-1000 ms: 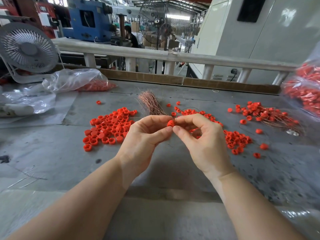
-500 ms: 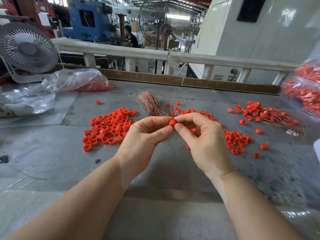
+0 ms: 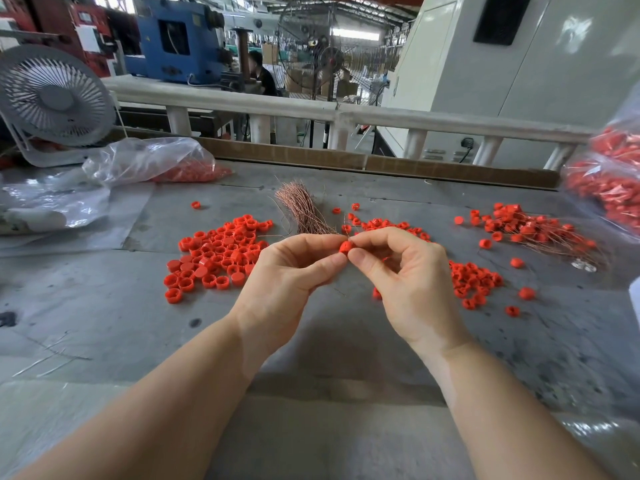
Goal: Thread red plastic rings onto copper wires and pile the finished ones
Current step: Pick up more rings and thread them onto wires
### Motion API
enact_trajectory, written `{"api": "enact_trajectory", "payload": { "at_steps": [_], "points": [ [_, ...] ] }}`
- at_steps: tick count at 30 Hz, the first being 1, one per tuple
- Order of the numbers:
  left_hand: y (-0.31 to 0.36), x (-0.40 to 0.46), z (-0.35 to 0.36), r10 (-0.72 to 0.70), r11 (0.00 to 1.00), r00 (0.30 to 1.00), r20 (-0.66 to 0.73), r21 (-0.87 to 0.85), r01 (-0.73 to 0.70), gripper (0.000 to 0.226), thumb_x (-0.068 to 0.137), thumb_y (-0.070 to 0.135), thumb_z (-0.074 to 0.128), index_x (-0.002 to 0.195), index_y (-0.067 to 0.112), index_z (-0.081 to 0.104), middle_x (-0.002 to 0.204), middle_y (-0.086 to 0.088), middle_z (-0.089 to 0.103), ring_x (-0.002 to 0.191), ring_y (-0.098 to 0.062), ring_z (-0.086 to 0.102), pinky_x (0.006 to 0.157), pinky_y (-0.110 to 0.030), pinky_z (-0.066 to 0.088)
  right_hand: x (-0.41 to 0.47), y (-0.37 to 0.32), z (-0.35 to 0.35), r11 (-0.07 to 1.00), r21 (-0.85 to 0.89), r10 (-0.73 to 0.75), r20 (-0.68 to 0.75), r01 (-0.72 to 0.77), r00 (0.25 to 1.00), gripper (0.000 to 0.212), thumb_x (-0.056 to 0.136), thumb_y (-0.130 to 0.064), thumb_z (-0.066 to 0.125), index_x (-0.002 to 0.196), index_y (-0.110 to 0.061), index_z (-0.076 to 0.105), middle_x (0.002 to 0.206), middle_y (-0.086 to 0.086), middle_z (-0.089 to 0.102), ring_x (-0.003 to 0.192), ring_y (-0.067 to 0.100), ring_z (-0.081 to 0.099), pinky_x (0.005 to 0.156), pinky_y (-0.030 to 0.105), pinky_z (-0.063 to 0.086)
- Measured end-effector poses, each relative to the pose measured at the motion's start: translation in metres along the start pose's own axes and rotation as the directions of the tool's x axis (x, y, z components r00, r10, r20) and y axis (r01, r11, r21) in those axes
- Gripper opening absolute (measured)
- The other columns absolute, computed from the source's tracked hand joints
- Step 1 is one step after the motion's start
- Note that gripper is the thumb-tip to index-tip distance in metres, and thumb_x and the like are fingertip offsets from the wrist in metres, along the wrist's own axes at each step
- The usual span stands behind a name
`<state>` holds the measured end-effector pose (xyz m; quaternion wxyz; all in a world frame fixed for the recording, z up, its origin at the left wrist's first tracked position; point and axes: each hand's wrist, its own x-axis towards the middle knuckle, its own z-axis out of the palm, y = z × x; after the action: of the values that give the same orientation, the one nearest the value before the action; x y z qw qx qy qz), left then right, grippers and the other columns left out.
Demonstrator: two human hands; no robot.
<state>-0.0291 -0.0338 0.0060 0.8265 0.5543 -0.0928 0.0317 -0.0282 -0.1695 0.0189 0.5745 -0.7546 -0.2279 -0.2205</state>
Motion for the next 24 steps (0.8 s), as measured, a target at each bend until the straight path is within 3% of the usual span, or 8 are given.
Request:
{"api": "enact_trajectory", "payload": {
  "at_steps": [5, 12, 19, 24],
  "points": [
    [-0.0010, 0.0005, -0.0011, 0.051, 0.996, 0.999, -0.011, 0.078, -0.050, 0.021, 0.060, 0.013, 0.070, 0.080, 0.015, 0.073, 0.079, -0.002, 0.072, 0.075, -0.011, 0.063, 0.074, -0.021, 0.051, 0.0001, -0.0001, -0.0008, 0.999, 0.014, 0.030, 0.013, -0.030, 0.999, 0.022, 0.081, -0.006, 0.068, 0.076, -0.027, 0.065, 0.061, -0.017, 0.063, 0.055, -0.004, 0.056, 0.052, 0.007, 0.040],
    [-0.0027, 0.0018, -0.0017, 0.076, 0.991, 0.997, -0.009, 0.108, -0.074, 0.020, 0.064, 0.015, 0.069, 0.084, 0.013, 0.071, 0.082, -0.002, 0.072, 0.079, -0.012, 0.064, 0.079, -0.023, 0.052, 0.0010, 0.0027, 0.0013, 0.999, -0.001, 0.032, 0.026, -0.032, 0.999, 0.022, 0.083, -0.009, 0.068, 0.077, -0.030, 0.064, 0.069, -0.013, 0.065, 0.061, -0.001, 0.057, 0.054, 0.008, 0.040],
    [-0.0033, 0.0004, -0.0007, 0.109, 0.989, 0.994, 0.003, 0.099, -0.109, 0.013, 0.065, 0.015, 0.068, 0.075, 0.022, 0.074, 0.078, 0.002, 0.072, 0.078, -0.011, 0.065, 0.077, -0.024, 0.054, 0.0005, 0.0040, 0.0022, 1.000, -0.006, 0.029, 0.009, -0.029, 1.000, 0.023, 0.082, -0.009, 0.069, 0.077, -0.030, 0.062, 0.069, -0.011, 0.065, 0.060, -0.001, 0.057, 0.054, 0.009, 0.040],
    [-0.0032, 0.0004, -0.0001, 0.128, 0.976, 0.992, 0.011, 0.175, -0.128, 0.017, 0.079, -0.001, 0.062, 0.084, 0.014, 0.067, 0.074, 0.003, 0.071, 0.073, -0.009, 0.064, 0.073, -0.020, 0.054, -0.0002, 0.0035, 0.0019, 0.998, -0.017, 0.063, 0.015, -0.063, 0.998, 0.020, 0.080, -0.009, 0.070, 0.074, -0.027, 0.063, 0.065, -0.011, 0.063, 0.057, -0.002, 0.056, 0.053, 0.008, 0.040]
  ]
}}
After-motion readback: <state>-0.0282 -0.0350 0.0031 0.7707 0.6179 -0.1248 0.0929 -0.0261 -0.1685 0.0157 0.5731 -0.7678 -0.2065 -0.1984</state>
